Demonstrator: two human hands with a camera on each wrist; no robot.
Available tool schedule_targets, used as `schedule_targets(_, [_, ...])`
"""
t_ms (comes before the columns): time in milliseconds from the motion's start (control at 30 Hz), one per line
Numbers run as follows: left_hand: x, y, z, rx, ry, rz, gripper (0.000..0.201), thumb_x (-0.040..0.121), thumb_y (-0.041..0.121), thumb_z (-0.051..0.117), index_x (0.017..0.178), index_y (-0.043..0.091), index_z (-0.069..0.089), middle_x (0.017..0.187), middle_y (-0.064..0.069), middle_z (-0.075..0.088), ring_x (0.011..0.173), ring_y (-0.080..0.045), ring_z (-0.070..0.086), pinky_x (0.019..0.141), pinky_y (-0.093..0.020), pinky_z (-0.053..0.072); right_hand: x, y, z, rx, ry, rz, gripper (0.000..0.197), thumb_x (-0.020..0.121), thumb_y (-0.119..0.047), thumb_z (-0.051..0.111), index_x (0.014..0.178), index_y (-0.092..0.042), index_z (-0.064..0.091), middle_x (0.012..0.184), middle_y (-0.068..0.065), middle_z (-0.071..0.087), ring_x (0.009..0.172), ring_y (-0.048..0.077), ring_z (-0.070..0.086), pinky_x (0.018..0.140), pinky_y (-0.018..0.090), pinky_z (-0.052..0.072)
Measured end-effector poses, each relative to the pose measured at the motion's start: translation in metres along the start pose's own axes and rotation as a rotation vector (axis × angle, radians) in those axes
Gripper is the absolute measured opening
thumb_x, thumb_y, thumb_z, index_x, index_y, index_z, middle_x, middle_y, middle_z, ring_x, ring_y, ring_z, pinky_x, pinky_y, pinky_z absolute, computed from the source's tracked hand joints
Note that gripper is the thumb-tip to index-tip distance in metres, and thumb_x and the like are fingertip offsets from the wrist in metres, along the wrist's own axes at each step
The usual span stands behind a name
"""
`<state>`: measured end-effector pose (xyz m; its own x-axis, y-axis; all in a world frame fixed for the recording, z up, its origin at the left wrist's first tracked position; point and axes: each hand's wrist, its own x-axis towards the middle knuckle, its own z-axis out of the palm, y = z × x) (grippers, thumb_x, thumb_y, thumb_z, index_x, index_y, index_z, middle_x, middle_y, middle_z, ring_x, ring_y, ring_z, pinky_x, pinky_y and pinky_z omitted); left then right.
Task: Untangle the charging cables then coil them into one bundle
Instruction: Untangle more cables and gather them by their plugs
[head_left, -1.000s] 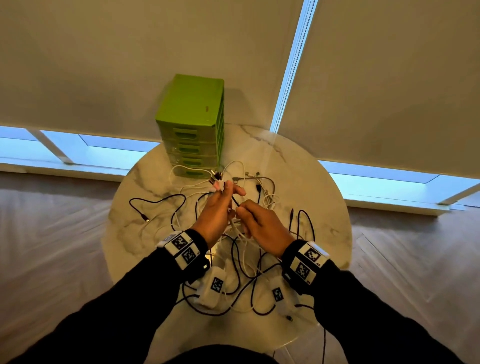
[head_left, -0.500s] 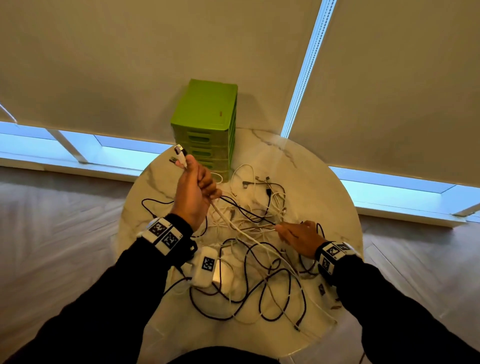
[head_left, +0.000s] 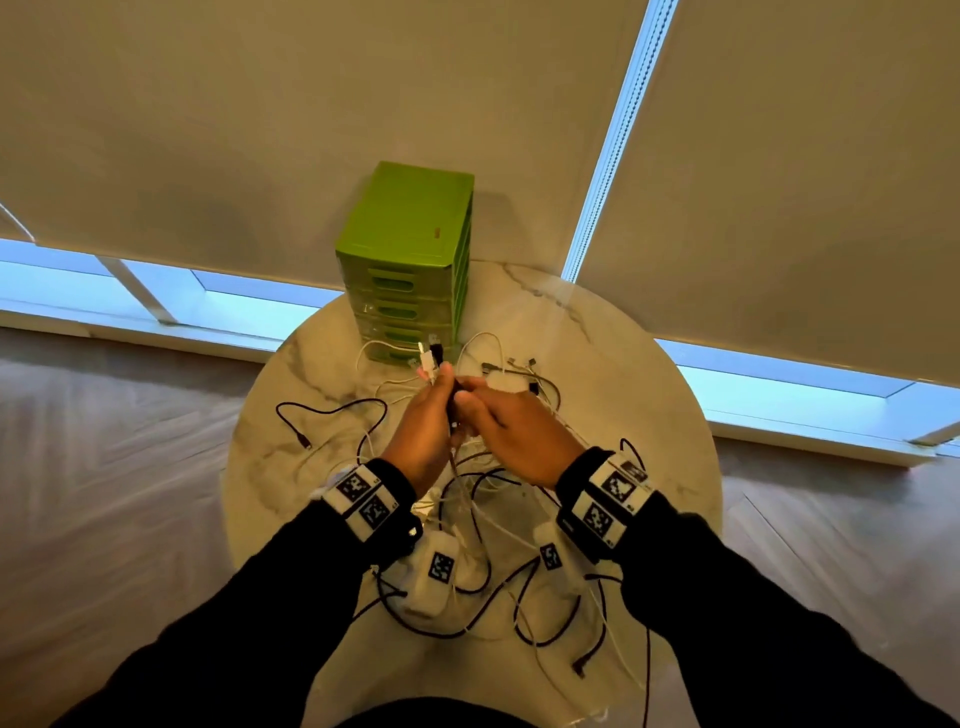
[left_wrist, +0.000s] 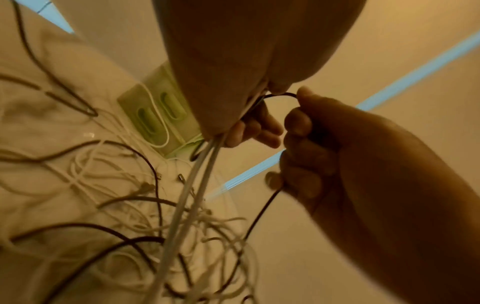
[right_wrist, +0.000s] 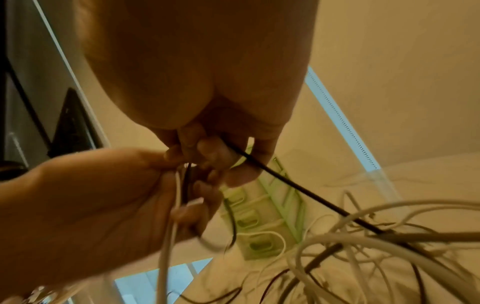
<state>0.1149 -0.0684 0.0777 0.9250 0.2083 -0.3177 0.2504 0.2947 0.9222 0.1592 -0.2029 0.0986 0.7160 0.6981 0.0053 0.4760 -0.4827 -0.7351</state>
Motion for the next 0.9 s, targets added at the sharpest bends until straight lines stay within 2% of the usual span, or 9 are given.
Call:
schedule_targets(67, [0.003, 0.01, 0.003, -0.134, 0.009, 0.02, 0.044, 0.107, 0.045, 0.033, 0.082, 0.014, 0.053, 0.087, -0.002, 0.067, 0.057, -0.015, 0.049, 0.047, -0.027, 0.038, -0.008, 0.001, 0.008, 0.117, -0.077, 0.038, 0.045, 0.107, -0.044, 0.033, 0.087, -0.018, 0.064, 0.068, -0.012, 0.061, 0.061, 0.007, 0.058, 0.067, 0.029, 0.045])
schedule_targets(200, [0.012, 0.031, 0.0, -0.35, 0.096, 0.096, 0.04, 0.106, 0.042, 0.04, 0.074, 0.019, 0.045, 0.067, 0.002, 0.053, 0.062, -0.012, 0.05, 0.058, -0.028, 0.039, -0.025, 0.041, 0.02, 0.299, -0.203, 0.235, 0.068, 0.101, -0.062, 0.028, 0.081, -0.007, 0.063, 0.059, 0.0, 0.057, 0.054, 0.013, 0.054, 0.068, 0.029, 0.045])
schedule_targets(333, [0.014, 0.054, -0.017, -0.495, 0.06, 0.148, 0.042, 0.107, 0.043, 0.038, 0.072, 0.021, 0.043, 0.064, 0.004, 0.043, 0.052, -0.012, 0.041, 0.051, -0.027, 0.037, -0.044, 0.081, 0.02, 0.324, -0.19, 0.292, 0.067, 0.1, -0.058, 0.029, 0.079, -0.003, 0.059, 0.063, 0.001, 0.055, 0.055, 0.012, 0.05, 0.065, 0.027, 0.043])
schedule_targets(400, [0.014, 0.061, -0.028, -0.469, 0.048, 0.183, 0.041, 0.108, 0.042, 0.036, 0.072, 0.022, 0.041, 0.062, 0.006, 0.037, 0.047, -0.009, 0.028, 0.049, -0.025, 0.029, -0.045, 0.094, 0.016, 0.236, -0.159, 0.315, 0.067, 0.099, -0.059, 0.031, 0.081, -0.002, 0.061, 0.067, 0.001, 0.058, 0.058, 0.01, 0.053, 0.067, 0.028, 0.045])
schedule_targets(467, [0.013, 0.066, -0.035, -0.424, 0.062, 0.207, 0.042, 0.108, 0.041, 0.034, 0.071, 0.022, 0.039, 0.059, 0.007, 0.03, 0.049, -0.009, 0.02, 0.049, -0.024, 0.022, -0.042, 0.103, 0.011, 0.124, -0.153, 0.331, 0.063, 0.097, -0.063, 0.032, 0.081, -0.011, 0.064, 0.069, -0.002, 0.06, 0.063, 0.01, 0.055, 0.071, 0.031, 0.046])
schedule_targets(533, [0.011, 0.066, -0.037, -0.331, 0.082, 0.213, 0.042, 0.109, 0.038, 0.034, 0.071, 0.021, 0.037, 0.058, 0.008, 0.028, 0.051, -0.008, 0.019, 0.05, -0.023, 0.02, -0.035, 0.105, 0.002, -0.035, -0.127, 0.313, 0.047, 0.1, -0.058, 0.034, 0.08, -0.027, 0.063, 0.074, -0.007, 0.061, 0.07, 0.01, 0.056, 0.077, 0.03, 0.043])
schedule_targets(633, [0.002, 0.054, -0.033, -0.052, 0.065, 0.173, 0.04, 0.109, 0.038, 0.033, 0.074, 0.02, 0.041, 0.059, 0.009, 0.032, 0.051, -0.006, 0.026, 0.048, -0.019, 0.024, -0.013, 0.086, -0.01, -0.128, 0.053, 0.307, 0.047, 0.104, -0.047, 0.037, 0.067, -0.023, 0.05, 0.067, 0.002, 0.055, 0.07, 0.022, 0.051, 0.069, 0.032, 0.035])
schedule_targets(800, [-0.007, 0.018, -0.022, 0.136, -0.05, -0.077, 0.041, 0.108, 0.042, 0.032, 0.083, 0.016, 0.051, 0.064, 0.004, 0.036, 0.051, -0.009, 0.026, 0.051, -0.026, 0.02, 0.008, 0.024, -0.008, -0.075, 0.236, 0.115, 0.047, 0.107, -0.042, 0.038, 0.067, -0.018, 0.045, 0.062, -0.001, 0.047, 0.059, 0.017, 0.042, 0.06, 0.034, 0.027])
schedule_targets(900, [-0.01, 0.009, -0.014, 0.131, -0.038, -0.069, 0.045, 0.108, 0.046, 0.027, 0.088, 0.015, 0.054, 0.067, 0.004, 0.037, 0.052, -0.008, 0.026, 0.052, -0.026, 0.021, 0.006, 0.003, 0.003, -0.078, 0.203, -0.022, 0.039, 0.107, -0.039, 0.037, 0.07, -0.033, 0.047, 0.059, -0.013, 0.048, 0.058, 0.009, 0.044, 0.062, 0.031, 0.033])
